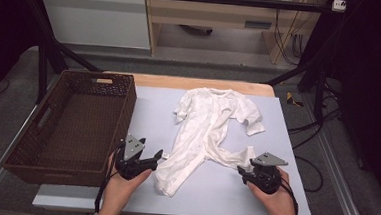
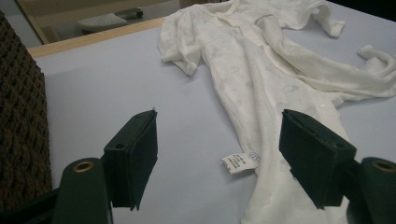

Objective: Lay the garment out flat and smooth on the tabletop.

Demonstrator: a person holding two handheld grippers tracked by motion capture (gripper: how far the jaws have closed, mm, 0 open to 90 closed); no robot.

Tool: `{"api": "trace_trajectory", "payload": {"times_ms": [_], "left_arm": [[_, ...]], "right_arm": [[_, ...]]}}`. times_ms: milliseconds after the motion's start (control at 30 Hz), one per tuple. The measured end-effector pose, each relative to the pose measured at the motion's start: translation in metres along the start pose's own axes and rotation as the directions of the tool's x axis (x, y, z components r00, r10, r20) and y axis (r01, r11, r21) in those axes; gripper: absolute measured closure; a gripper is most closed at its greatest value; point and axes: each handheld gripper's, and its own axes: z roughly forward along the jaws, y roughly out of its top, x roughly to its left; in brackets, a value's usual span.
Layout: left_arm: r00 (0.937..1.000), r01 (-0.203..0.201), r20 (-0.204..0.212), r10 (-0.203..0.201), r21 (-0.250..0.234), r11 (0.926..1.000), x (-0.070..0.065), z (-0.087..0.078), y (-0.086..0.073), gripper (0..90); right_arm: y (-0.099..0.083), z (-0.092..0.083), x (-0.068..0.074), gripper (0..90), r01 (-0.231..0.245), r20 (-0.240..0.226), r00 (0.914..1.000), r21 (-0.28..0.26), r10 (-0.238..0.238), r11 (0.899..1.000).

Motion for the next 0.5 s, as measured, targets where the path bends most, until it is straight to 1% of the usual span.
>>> {"api": "trace_trajectory", "payload": {"times_ms": [100,200,233,333,367,433,500], "left_arm": [[1.0,0.0,0.004,0.0,0.001,1.0,0.0,0.0,0.0,27.5],[1.0,0.0,0.003,0.0,-0.005,1.0,0.0,-0.001,0.001,27.5],[1.0,0.001,0.002,-0.001,-0.005,1.0,0.0,-0.001,0.001,27.5],[1.0,0.002,0.002,-0.002,0.0,1.0,0.001,-0.001,0.001,27.5],[1.0,0.001,0.002,-0.001,0.001,1.0,0.001,0.0,0.0,27.5],[1.0,-0.002,0.005,0.002,0.002,1.0,0.0,0.0,0.0,27.5],[1.0,-0.005,0.006,0.005,0.003,1.0,-0.001,0.001,0.0,27.5]], "right_arm": [[-0.006,0.006,-0.006,39.1,-0.002,-0.005,1.0,0.017,0.002,1.0],[-0.009,0.009,-0.009,40.3,-0.012,-0.013,0.9998,0.032,0.013,0.999],[-0.01,0.01,-0.009,41.0,-0.006,-0.014,0.9999,0.032,0.006,0.999],[-0.01,0.01,-0.009,47.1,0.008,-0.002,1.0,0.033,-0.008,0.999],[-0.011,0.01,-0.008,49.3,0.023,0.001,0.9997,0.032,-0.023,0.999],[-0.011,0.012,-0.006,50.3,0.044,0.01,0.9989,0.031,-0.045,0.999],[-0.01,0.012,-0.005,49.8,0.043,0.012,0.999,0.034,-0.043,0.999]]}}
